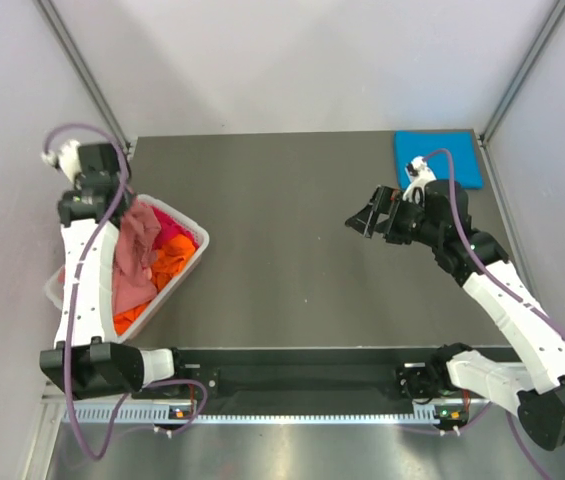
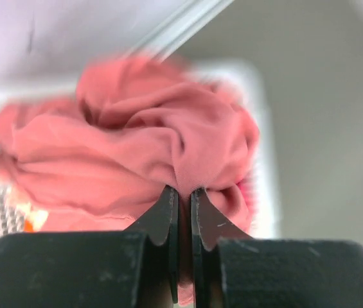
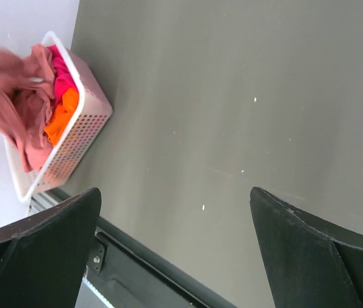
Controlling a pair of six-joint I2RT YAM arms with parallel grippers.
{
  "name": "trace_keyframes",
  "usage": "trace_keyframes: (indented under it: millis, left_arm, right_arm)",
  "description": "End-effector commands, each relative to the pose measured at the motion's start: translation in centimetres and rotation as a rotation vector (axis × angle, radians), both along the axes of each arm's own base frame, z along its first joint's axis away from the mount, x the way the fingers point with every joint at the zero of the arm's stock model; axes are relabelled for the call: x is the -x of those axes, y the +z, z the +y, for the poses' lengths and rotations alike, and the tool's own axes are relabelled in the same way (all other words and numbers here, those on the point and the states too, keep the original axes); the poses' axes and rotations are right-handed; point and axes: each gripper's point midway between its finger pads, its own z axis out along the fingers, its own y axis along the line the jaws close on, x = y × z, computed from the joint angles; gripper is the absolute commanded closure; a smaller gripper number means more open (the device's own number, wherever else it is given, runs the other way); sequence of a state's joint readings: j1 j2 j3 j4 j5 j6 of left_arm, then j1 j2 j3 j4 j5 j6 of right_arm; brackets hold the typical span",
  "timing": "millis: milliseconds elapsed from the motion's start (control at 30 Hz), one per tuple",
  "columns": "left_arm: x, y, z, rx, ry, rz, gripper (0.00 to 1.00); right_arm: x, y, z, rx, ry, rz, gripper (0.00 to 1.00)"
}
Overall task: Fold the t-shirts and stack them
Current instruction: Grab the tshirt from the pile, then move the tshirt to the center of the board
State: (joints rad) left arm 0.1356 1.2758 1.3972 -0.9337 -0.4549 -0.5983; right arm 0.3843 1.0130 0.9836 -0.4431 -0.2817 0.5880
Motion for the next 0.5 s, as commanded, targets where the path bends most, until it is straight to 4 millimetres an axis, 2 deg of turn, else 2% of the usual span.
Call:
trace_keyframes:
  millis: [0, 67, 100, 133, 200, 300, 400, 433, 467]
  left_arm:
    - [-1.8, 12.8, -0.6, -0.069, -0.098, -0.334, 1.0]
    - [-2.6, 15.3, -1.0, -0.071, -0.133, -0.387, 1.0]
    - [-2.7, 17.9, -1.3, -0.077, -0.15, -0.453, 1.0]
    - [-3.6, 19.3, -2.4, -0.058, -0.209, -0.506, 1.0]
    - [-4.1, 22.2, -3.4, -0.045, -0.264, -0.606, 1.0]
    - [-4.3, 24.4, -4.0, -0.01, -0.27, -0.679, 1.0]
    - [-4.8, 25.5, -5.0, 0.029, -0.304, -0.745, 1.0]
    - [-5.2, 27.2, -6.4, 0.052, -0.384, -0.819, 1.0]
    - [-5.6, 27.8, -7.2, 0.079, -0.421, -0.851, 1.0]
  right_arm:
    - [0.1, 2.0, 0.6, -0.031, 0.027, -0.032, 0.0]
    - [0.1, 1.9, 0.7, -0.029, 0.028, -0.028, 0.0]
    - [0.0, 2.1, 0.7, -0.033, 0.027, -0.03, 0.0]
    - [-0.1, 2.1, 0.8, -0.037, 0.026, -0.024, 0.0]
    - [-0.1, 2.4, 0.9, -0.046, 0.029, -0.024, 0.0]
    - [-0.2, 2.5, 0.9, -0.053, 0.02, -0.02, 0.0]
    - [-0.3, 2.5, 1.0, -0.059, 0.022, -0.017, 0.0]
    - [-0.4, 2.5, 1.0, -0.055, 0.021, -0.019, 0.0]
    - [-0.5, 2.4, 0.9, -0.046, 0.016, -0.021, 0.0]
